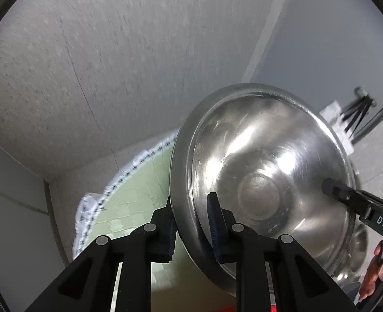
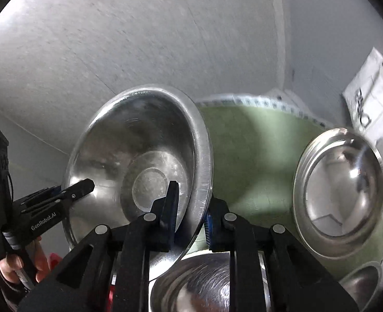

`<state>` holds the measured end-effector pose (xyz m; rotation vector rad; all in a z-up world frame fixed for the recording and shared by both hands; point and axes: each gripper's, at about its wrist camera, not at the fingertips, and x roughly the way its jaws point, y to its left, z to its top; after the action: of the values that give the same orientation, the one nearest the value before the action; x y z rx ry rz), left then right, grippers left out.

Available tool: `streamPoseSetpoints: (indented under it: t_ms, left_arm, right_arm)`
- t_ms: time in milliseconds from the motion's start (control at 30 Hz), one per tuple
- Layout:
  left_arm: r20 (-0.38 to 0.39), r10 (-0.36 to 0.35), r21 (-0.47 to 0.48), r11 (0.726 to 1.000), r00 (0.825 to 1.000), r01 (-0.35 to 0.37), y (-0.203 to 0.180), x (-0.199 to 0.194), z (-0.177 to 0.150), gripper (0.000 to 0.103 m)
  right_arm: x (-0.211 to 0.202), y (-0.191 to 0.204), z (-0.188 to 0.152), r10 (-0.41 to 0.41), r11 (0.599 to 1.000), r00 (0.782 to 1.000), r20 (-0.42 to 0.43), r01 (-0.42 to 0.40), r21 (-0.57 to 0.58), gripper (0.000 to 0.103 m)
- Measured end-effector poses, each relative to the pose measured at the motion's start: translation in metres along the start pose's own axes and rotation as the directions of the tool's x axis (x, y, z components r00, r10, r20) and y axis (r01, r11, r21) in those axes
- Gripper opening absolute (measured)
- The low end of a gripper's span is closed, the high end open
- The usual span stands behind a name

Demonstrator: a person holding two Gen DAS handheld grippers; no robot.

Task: Organize plates and bowls
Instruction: 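Carry the large steel bowl into the red basin and open both grippers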

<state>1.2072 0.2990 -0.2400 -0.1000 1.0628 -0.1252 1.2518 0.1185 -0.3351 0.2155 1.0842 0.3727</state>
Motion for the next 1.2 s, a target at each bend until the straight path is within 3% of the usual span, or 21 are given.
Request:
streamPoseSetpoints:
  t_ms: [200, 367, 500, 700, 1000, 1200]
  left_arm:
    - [0.124, 0.013, -0.033, 0.999, 0.992, -0.009, 0.031, -0.080, -0.058, 0.018]
    - [0.169, 0.109, -0.064, 0.993, 0.980, -0.099, 0.054, -0.122, -0.133, 0.018]
    - [0.134, 0.192, -0.104, 0.978, 0.972, -0.179, 0.079, -0.118, -0.195, 0.019]
    - [0.051, 0.238, -0.163, 0.960, 0.970, -0.227, 0.125, -0.076, -0.250, 0.019]
    - [-0.036, 0.228, -0.173, 0.958, 0.973, -0.231, 0.146, 0.001, -0.251, 0.019]
    - [-0.033, 0.232, -0.175, 0.956, 0.972, -0.234, 0.132, 0.003, -0.221, 0.025]
  right_arm:
    - [-0.079, 0.043, -0.038, 0.060, 0.994, 0.993, 0.098, -0.051, -0.097, 0.019]
    - [-0.112, 0.073, -0.092, 0.136, 0.977, 0.988, 0.069, -0.122, -0.178, 0.020]
    - [-0.110, 0.084, -0.146, 0.165, 0.964, 0.986, -0.009, -0.163, -0.210, 0.021]
    - [-0.088, 0.093, -0.199, 0.141, 0.958, 0.984, -0.110, -0.164, -0.237, 0.023]
    - [-0.048, 0.087, -0.213, 0.072, 0.961, 0.984, -0.160, -0.112, -0.252, 0.028]
    - [-0.044, 0.092, -0.214, 0.057, 0.962, 0.989, -0.140, -0.092, -0.257, 0.034]
